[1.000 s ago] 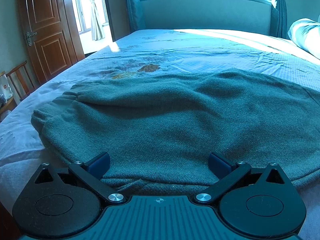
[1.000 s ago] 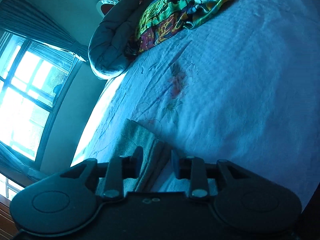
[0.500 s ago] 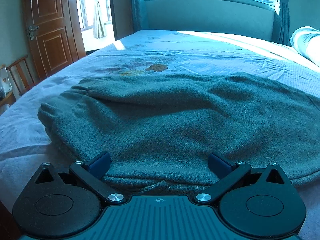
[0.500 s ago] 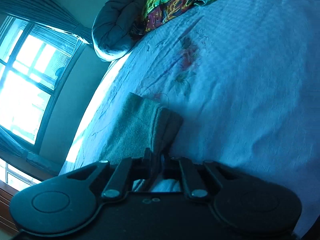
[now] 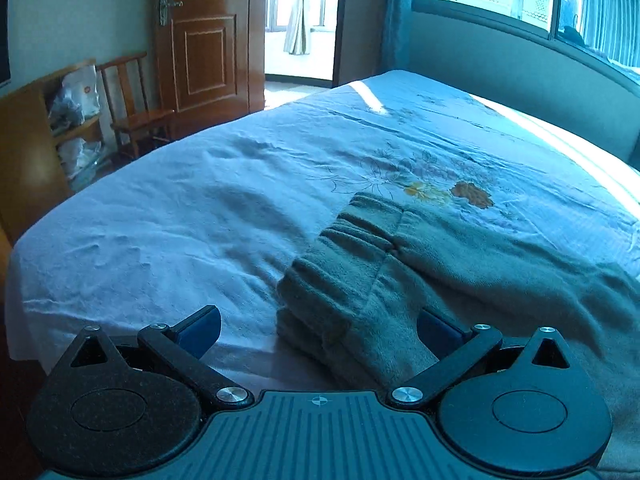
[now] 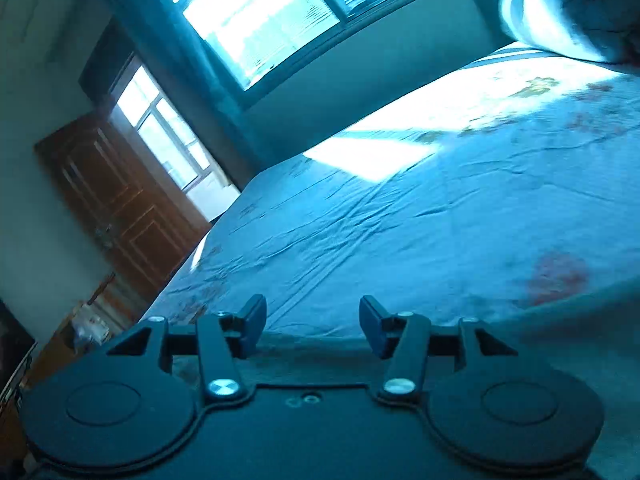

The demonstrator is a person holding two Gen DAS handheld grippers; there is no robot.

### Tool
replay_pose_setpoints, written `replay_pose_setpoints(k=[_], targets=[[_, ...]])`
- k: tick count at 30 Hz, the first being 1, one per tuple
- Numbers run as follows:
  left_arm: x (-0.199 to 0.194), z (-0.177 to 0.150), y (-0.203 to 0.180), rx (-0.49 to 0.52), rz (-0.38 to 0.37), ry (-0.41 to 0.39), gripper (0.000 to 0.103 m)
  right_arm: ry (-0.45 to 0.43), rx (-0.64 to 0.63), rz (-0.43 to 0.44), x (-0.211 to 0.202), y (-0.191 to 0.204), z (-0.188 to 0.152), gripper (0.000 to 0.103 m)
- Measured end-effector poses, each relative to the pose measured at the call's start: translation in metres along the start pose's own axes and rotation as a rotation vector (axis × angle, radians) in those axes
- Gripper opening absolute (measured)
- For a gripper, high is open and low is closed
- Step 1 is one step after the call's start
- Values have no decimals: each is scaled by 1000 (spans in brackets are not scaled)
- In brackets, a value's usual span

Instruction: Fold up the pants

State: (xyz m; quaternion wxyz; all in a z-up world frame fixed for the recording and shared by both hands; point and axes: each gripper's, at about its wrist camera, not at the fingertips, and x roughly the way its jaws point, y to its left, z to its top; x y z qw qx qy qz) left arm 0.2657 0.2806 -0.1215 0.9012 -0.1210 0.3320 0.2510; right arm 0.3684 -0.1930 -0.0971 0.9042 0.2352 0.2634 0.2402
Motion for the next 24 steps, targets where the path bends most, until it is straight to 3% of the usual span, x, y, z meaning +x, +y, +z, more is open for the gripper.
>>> replay_pose_setpoints(k=[2, 5, 9, 14, 19, 24], targets=[[13, 2, 7, -12, -18, 34, 103, 126, -44, 79, 75, 33, 9, 46], [27, -6, 17, -54, -61, 73, 103, 272, -117, 104, 160, 67, 12, 37], [30, -12, 28, -121, -109, 39, 103, 369, -197, 84, 217, 86, 6, 33], [37, -17, 25, -140, -136, 32, 103, 473, -220, 86, 239, 75, -2, 34], [37, -20, 25, -137, -141, 23, 103, 492, -259, 262, 219, 75, -5, 31], [35, -21, 27, -151, -137, 12, 103, 509, -217, 301, 227, 77, -7, 31]])
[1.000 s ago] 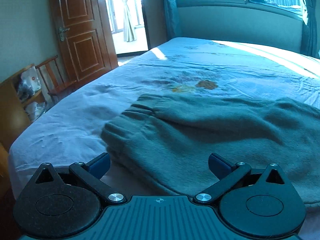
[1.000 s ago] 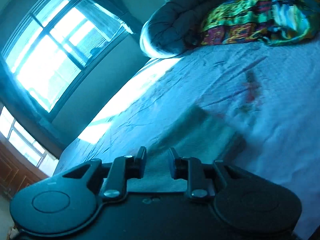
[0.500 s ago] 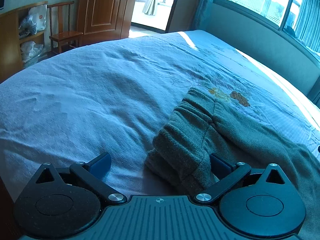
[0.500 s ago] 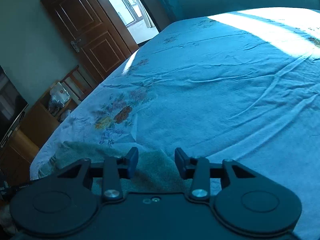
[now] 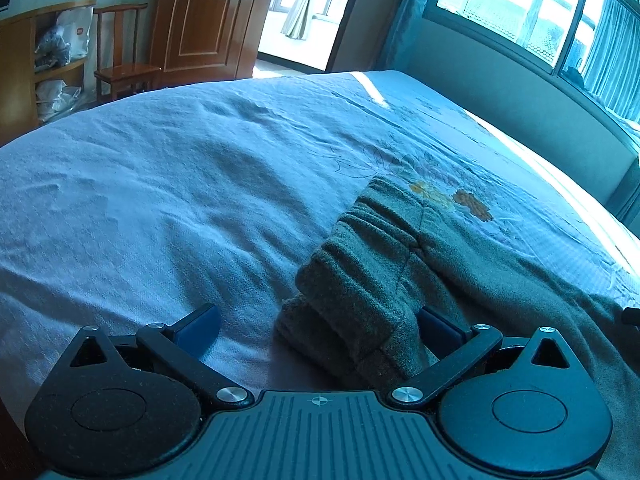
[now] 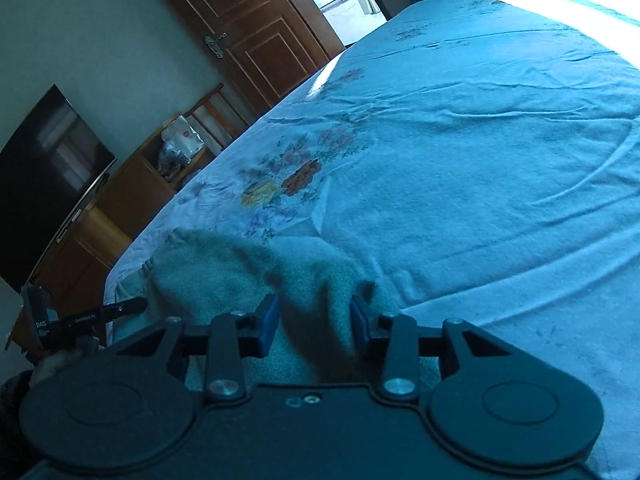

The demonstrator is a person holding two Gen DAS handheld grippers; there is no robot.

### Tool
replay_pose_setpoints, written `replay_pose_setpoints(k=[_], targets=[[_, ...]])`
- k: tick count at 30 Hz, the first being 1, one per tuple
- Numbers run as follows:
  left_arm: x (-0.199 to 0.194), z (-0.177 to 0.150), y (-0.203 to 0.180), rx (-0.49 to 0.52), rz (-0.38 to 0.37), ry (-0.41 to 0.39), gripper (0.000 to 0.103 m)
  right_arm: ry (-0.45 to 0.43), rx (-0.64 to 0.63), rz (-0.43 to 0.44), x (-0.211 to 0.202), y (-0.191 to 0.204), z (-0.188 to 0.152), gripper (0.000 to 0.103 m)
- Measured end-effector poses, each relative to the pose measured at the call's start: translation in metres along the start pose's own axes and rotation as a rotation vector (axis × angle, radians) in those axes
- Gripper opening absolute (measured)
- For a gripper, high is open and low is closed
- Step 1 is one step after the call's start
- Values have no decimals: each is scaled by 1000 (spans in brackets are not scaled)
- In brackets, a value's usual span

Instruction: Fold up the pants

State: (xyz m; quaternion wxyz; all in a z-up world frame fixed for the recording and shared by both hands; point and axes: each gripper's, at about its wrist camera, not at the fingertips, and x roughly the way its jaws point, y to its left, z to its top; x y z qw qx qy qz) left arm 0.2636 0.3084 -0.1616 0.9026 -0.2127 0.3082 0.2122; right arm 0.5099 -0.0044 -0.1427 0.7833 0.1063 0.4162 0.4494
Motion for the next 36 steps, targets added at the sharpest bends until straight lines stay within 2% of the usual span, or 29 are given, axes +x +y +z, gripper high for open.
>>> replay_pose_setpoints(k=[3, 4, 5, 6, 7, 8, 9, 11, 13, 14, 16, 17, 18, 19, 20, 22, 24, 25, 27, 29, 31, 34, 36], targets=[[-1, 2, 1, -41, 6, -12, 103, -17, 58, -10, 14, -5, 3, 32], [0, 2, 1, -54, 5, -15, 103, -19, 68, -16, 18, -5, 3, 28], [1, 2, 0, -56, 6, -12, 103, -19, 58, -47, 24, -2, 3, 20], [3, 3, -2, -40, 9, -7, 98, -19, 27, -89, 26, 4, 3, 0], [4, 3, -4, -20, -11, -3, 74, -29, -18, -125, 27, 12, 3, 0], [3, 5, -6, -11, -47, 5, 64, -46, -43, -145, 24, 18, 4, 0], [0, 7, -10, 17, -35, -5, 62, -75, -65, -172, 17, 23, 6, 0], [-1, 8, -17, 87, -11, -14, 60, -95, -126, -218, 13, 30, 9, 0], [3, 5, -13, 74, -7, 0, 65, -7, -134, -303, 31, 21, 4, 0], [4, 4, -9, 53, -18, -3, 66, 15, -110, -308, 38, 13, 0, 0], [3, 3, -3, 23, -35, -1, 70, -17, -23, -281, 33, 2, -2, 0], [2, 4, -2, 25, -31, -1, 76, -44, 6, -269, 26, 2, -2, 0], [-1, 6, -2, 29, -18, 1, 80, -97, 18, -277, 14, 5, -4, 10], [-7, 8, -2, 36, 3, -8, 87, -155, 25, -293, -2, 10, -6, 12], [-13, 8, -3, 57, 35, -30, 93, -197, 33, -288, -17, 12, -9, 12], [-23, 5, -8, 103, 77, -72, 97, -248, 46, -268, -49, 18, -20, 13], [-19, 2, -14, 163, 125, -47, 99, -284, 47, -296, -81, 22, -38, 13], [-18, 1, -13, 151, 131, -33, 99, -302, 68, -320, -98, 22, -50, 13], [-30, 3, -13, 83, 118, -51, 99, -364, 97, -363, -141, 22, -77, 14], [-43, 0, -22, 98, 120, -72, 99, -433, 128, -430, -189, 21, -110, 19], [-55, -9, -32, 97, 96, -76, 99, -515, 193, -494, -236, 18, -144, 38], [-70, -26, -59, 122, 77, -91, 100, -667, 329, -616, -307, 13, -209, 43], [-79, -40, -87, 150, 22, -95, 100, -751, 417, -679, -343, 10, -250, 44]])
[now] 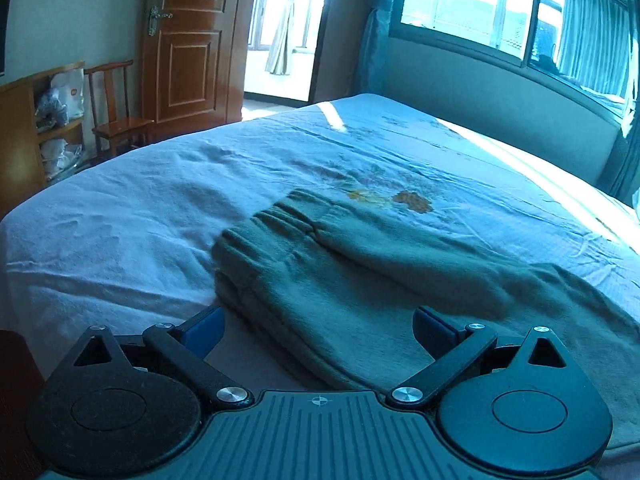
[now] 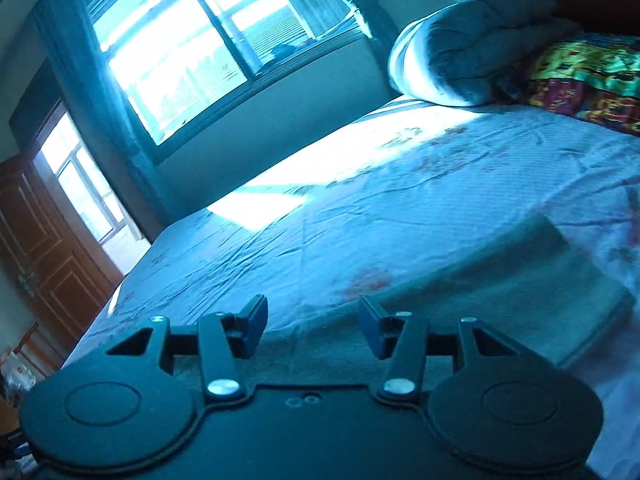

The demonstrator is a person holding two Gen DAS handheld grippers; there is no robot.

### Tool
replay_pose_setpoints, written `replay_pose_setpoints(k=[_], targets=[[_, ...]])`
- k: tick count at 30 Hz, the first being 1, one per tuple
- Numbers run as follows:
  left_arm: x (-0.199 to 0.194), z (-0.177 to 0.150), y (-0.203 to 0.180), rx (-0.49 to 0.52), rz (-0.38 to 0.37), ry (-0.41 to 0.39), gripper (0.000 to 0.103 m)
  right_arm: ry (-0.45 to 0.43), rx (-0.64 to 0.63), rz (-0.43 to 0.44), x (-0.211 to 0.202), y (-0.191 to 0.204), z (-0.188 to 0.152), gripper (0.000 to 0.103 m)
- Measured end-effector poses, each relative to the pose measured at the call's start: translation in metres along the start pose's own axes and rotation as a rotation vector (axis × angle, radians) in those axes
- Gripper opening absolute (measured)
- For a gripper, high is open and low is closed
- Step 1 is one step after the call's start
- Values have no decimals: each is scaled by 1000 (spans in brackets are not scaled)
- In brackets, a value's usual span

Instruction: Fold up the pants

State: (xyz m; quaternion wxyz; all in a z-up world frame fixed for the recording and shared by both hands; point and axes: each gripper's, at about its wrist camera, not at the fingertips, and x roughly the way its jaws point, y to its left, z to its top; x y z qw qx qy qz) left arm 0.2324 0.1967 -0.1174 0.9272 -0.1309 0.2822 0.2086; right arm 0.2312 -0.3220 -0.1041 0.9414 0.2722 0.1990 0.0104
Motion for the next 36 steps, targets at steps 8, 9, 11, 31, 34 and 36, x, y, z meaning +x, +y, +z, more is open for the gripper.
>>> replay_pose_setpoints(k=[8, 9, 11, 31, 34, 36], targets=[[-11, -35, -112, 181, -109, 58, 103, -85, 485, -150, -45, -131, -29, 41], [-12, -37, -120, 207, -107, 60, 103, -90, 508, -140, -43, -139, -32, 41], [-12, -40, -128, 232, -109, 80, 103, -92, 544, -146, -37, -151, -34, 40], [-65, -110, -335, 365, -398, 136, 103, -102, 413, -143, -13, -157, -32, 9], [-70, -132, -371, 442, -401, 177, 103, -116, 417, -129, -19, -158, -32, 14], [-74, -141, -377, 465, -374, 157, 103, -134, 437, -117, -23, -161, -34, 14]])
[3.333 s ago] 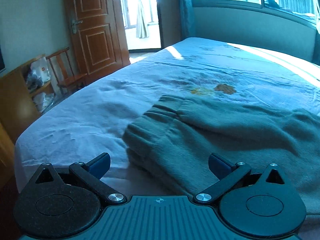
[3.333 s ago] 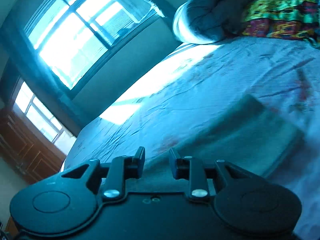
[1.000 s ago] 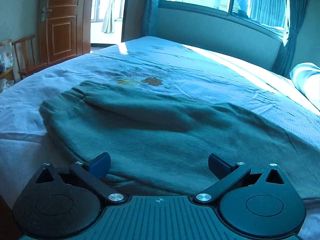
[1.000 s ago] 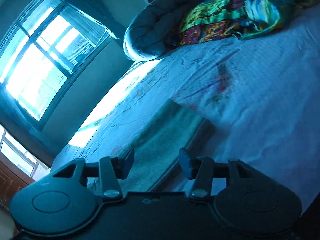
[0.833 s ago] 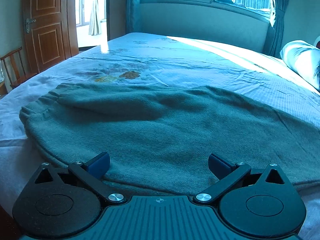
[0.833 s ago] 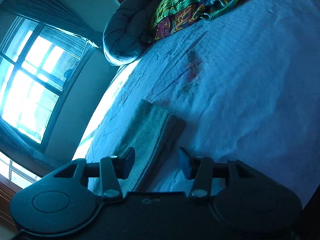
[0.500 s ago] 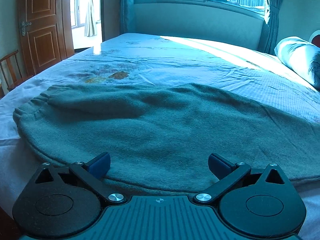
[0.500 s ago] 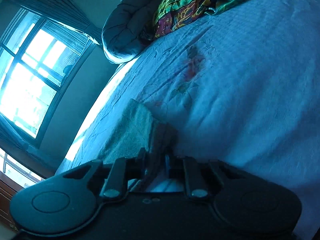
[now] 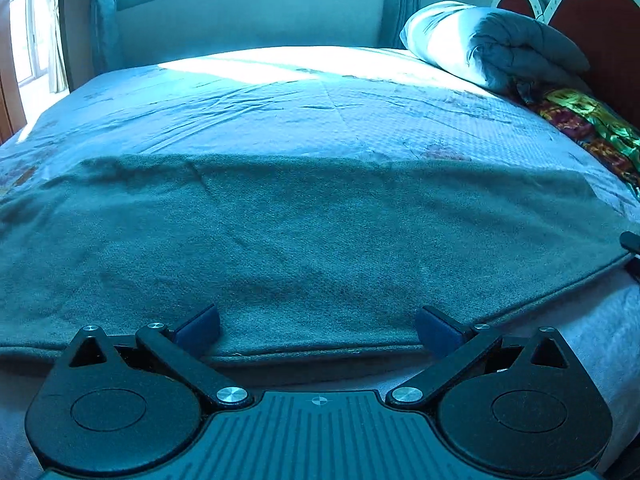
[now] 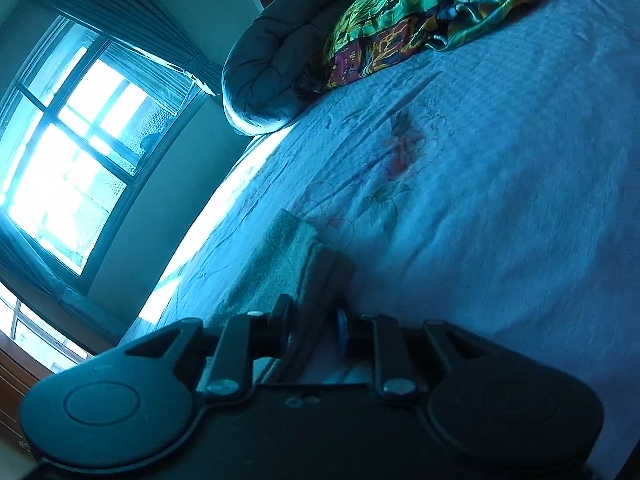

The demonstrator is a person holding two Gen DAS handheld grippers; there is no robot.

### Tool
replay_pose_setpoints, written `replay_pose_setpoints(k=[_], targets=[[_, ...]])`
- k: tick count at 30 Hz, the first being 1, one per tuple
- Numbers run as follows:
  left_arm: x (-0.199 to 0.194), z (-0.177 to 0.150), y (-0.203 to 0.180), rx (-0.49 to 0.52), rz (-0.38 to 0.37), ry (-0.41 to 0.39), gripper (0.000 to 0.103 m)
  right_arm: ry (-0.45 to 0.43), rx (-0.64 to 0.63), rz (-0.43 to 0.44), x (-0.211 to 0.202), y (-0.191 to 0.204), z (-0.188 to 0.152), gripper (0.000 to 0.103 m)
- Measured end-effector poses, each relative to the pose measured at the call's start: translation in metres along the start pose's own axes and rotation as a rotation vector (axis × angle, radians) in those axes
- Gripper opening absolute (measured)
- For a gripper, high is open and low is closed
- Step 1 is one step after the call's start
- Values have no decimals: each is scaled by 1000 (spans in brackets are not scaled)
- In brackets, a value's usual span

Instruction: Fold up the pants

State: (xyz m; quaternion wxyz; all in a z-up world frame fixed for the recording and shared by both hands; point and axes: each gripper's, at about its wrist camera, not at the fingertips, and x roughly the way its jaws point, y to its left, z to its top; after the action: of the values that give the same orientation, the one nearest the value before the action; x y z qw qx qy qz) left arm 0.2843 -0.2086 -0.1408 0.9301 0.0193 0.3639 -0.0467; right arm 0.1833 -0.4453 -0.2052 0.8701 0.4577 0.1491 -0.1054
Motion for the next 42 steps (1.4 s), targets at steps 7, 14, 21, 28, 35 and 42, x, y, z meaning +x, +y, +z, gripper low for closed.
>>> replay_pose_setpoints(k=[7, 14, 21, 28, 35, 42], targets=[[-9, -5, -3, 0, 1, -4, 103, 7, 42, 12, 7, -7, 1, 11], [-2, -10, -10, 33, 27, -18, 103, 10, 70, 8, 8, -9, 2, 10], [2, -13, -12, 40, 32, -38, 103, 31, -31, -90, 11, 8, -1, 8], [-47, -12, 75, -149, -104, -171, 103, -13, -272, 23, -12, 111, -2, 8], [-108, -45, 256, -317, 122, -241, 103, 110, -580, 269, 0, 276, -123, 10], [-124, -86, 358, -529, 267, -225, 103, 491, -682, 461, 20, 305, -283, 26]])
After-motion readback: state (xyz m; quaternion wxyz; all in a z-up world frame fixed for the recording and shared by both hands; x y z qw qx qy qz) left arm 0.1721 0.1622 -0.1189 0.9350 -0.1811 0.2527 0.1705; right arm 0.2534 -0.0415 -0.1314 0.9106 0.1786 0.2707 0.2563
